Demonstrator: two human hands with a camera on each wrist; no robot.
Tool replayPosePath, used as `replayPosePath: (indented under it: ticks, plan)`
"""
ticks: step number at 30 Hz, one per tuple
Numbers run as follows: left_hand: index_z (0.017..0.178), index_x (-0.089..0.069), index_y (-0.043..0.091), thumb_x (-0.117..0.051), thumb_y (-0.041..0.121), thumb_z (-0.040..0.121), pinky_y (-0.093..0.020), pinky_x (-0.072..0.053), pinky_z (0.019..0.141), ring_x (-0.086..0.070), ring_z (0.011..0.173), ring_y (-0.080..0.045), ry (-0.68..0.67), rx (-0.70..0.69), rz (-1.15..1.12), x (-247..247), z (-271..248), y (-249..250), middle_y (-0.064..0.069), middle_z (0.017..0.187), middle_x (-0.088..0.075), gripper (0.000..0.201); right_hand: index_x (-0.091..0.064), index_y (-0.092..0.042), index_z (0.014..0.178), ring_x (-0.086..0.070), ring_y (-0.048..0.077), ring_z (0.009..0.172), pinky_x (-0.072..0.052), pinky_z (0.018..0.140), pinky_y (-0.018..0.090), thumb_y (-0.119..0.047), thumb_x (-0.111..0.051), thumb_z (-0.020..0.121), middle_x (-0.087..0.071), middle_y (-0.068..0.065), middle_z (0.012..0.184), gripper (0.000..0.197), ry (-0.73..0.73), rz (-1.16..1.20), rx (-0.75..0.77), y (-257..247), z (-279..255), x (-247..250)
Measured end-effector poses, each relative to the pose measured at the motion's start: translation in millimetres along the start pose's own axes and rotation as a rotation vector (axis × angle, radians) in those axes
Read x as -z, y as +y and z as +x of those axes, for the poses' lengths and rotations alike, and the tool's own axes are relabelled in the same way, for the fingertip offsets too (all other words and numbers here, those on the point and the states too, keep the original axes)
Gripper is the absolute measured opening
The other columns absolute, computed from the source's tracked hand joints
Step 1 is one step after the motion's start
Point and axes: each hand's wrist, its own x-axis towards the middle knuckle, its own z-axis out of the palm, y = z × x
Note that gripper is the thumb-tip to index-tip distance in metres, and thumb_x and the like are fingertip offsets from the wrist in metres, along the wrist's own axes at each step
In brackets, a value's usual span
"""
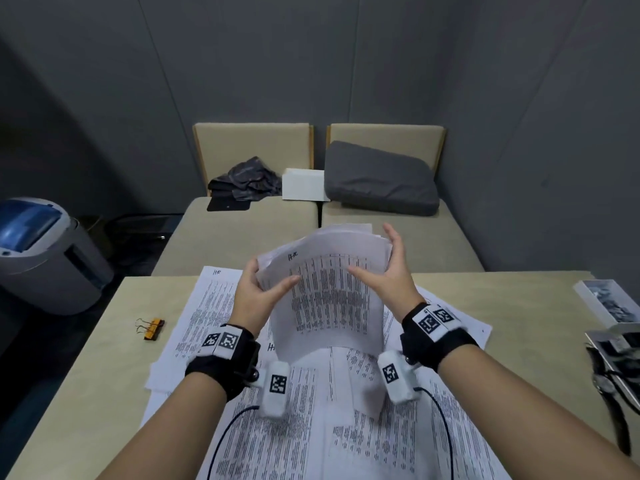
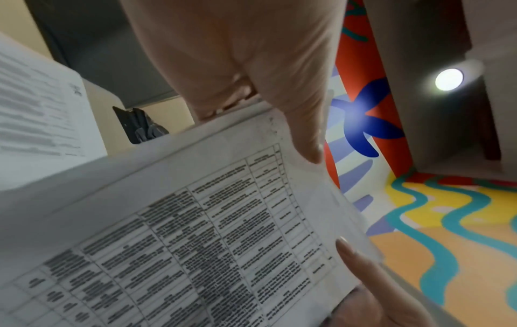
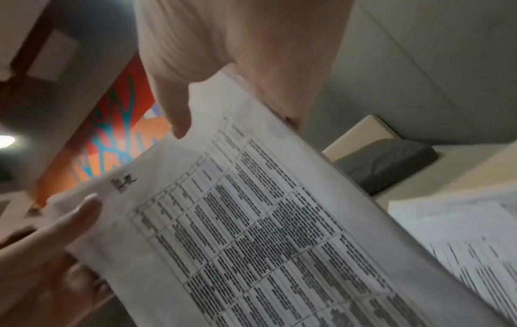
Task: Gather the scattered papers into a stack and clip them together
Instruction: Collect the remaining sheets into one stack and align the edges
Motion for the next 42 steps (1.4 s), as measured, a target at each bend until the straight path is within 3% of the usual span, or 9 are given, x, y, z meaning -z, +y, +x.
replayPosePath:
  ticks: [3, 6, 12, 18, 25, 29, 31, 38, 42]
  plan:
    - [0.119, -0.053, 0.016, -0.078, 0.022, 0.075, -0.035, -0.055, 0.090, -0.066, 0.105, -0.014, -0.019, -0.014, 0.049, 0, 6, -6, 0.000, 0.112, -0.068, 0.051, -0.007, -0.064, 0.136, -0.043, 0.018, 0.131, -0.041, 0.108, 0.045, -0.021, -0.078, 0.073, -0.032, -0.002, 0.147, 0.104, 0.026, -0.163, 0.196, -2, 5, 1]
    - [0.113, -0.058, 0.023, -0.071, 0.011, 0.082, -0.028, -0.052, 0.091, -0.065, 0.104, -0.010, -0.058, -0.036, 0.053, -4, 7, -5, 0.002, 0.112, -0.068, 0.035, -0.002, -0.056, 0.141, -0.043, 0.002, 0.104, -0.044, 0.085, 0.014, -0.019, -0.071, 0.082, -0.030, -0.008, 0.129, 0.098, 0.024, -0.521, 0.369, -11, 9, 3]
    - [0.109, -0.065, 0.015, -0.071, 0.006, 0.081, -0.017, -0.052, 0.083, -0.067, 0.090, -0.003, -0.053, -0.040, 0.007, -12, 12, -4, 0.005, 0.099, -0.071, 0.031, -0.054, -0.030, 0.131, -0.043, 0.009, 0.093, -0.052, 0.092, 0.034, -0.022, -0.070, 0.083, -0.029, -0.004, 0.113, 0.051, 0.103, -0.700, 0.393, -10, 10, 7]
    - [0.095, -0.063, 0.017, -0.075, 0.001, 0.076, -0.019, -0.055, 0.075, -0.069, 0.081, -0.007, -0.090, 0.003, -0.026, -16, 15, -1, 0.002, 0.091, -0.072, 0.027, -0.035, -0.036, 0.144, -0.043, 0.009, 0.083, -0.048, 0.075, 0.018, -0.029, -0.069, 0.084, -0.031, -0.004, 0.106, 0.070, 0.082, -0.766, 0.356, -7, 6, 17]
    - [0.106, -0.065, 0.019, -0.075, 0.013, 0.078, -0.028, -0.052, 0.088, -0.067, 0.096, -0.016, -0.108, 0.022, -0.036, -20, 15, 1, -0.002, 0.102, -0.072, 0.031, -0.058, -0.006, 0.113, -0.043, 0.006, 0.100, -0.034, 0.097, 0.006, -0.012, -0.072, 0.080, -0.038, 0.000, 0.112, 0.037, 0.232, -0.517, 0.357, 2, 8, 26]
    - [0.107, -0.067, 0.016, -0.081, 0.020, 0.071, -0.032, -0.052, 0.088, -0.068, 0.097, -0.018, -0.116, 0.046, -0.004, -18, 14, -1, -0.006, 0.104, -0.073, 0.038, -0.039, -0.031, 0.141, -0.038, -0.007, 0.107, -0.031, 0.102, 0.004, -0.011, -0.062, 0.089, -0.029, -0.002, 0.130, 0.061, 0.070, -0.447, 0.321, 8, -1, 24]
    - [0.106, -0.067, 0.009, -0.081, 0.017, 0.072, -0.033, -0.052, 0.086, -0.068, 0.093, -0.020, -0.107, 0.056, -0.003, -19, 13, -2, -0.009, 0.102, -0.073, 0.038, -0.043, -0.031, 0.137, -0.038, 0.003, 0.118, -0.033, 0.111, 0.023, -0.015, -0.063, 0.088, -0.030, -0.001, 0.132, 0.055, 0.065, -0.465, 0.283, 10, -4, 24]
    - [0.103, -0.065, 0.003, -0.068, 0.016, 0.084, -0.026, -0.055, 0.074, -0.067, 0.085, -0.020, -0.044, 0.070, -0.095, -21, 6, -4, -0.011, 0.095, -0.071, 0.023, -0.029, -0.031, 0.132, -0.052, 0.020, 0.118, -0.045, 0.103, 0.037, -0.014, -0.075, 0.079, -0.046, 0.009, 0.135, 0.072, 0.085, 0.155, -0.099, 25, 2, 21]
    - [0.101, -0.064, 0.007, -0.066, 0.021, 0.084, -0.025, -0.057, 0.068, -0.067, 0.084, -0.023, -0.042, 0.021, -0.111, -24, 5, 5, -0.012, 0.095, -0.071, 0.022, -0.044, -0.023, 0.115, -0.059, 0.017, 0.094, -0.054, 0.078, 0.030, 0.000, -0.069, 0.081, -0.057, 0.006, 0.107, 0.048, 0.076, 0.191, -0.006, 16, 3, 12]
